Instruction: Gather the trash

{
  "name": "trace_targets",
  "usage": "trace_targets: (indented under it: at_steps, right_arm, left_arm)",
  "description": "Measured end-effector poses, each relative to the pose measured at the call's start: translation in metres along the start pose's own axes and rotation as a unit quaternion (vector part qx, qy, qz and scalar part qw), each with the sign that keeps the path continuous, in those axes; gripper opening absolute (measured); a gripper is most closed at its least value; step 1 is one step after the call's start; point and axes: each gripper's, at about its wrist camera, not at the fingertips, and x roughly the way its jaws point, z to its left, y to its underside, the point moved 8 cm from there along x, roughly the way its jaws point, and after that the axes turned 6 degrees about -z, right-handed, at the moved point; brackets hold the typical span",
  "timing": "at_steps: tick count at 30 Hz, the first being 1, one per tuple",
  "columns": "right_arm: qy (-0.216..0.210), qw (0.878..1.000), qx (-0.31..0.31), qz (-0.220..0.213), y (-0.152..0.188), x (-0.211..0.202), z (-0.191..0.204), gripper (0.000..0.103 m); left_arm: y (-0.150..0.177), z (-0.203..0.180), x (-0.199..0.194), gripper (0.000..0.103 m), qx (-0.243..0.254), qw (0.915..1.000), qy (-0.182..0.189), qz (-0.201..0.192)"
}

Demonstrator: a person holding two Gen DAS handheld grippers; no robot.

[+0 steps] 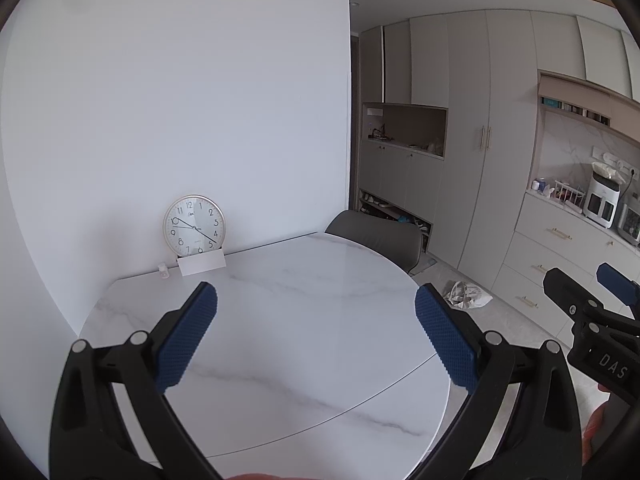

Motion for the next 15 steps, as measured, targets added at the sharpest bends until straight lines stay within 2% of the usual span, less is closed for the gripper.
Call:
trace_targets:
  at_steps: [15]
  right_arm:
    - [-0.001,1.000,0.006,0.001,-0.0018,0.0010,-0.0013,0.101]
  left_arm:
    - [0.0031,-0.0021,0.0009,0.095,0.002,1.0000,0.000,0.002]
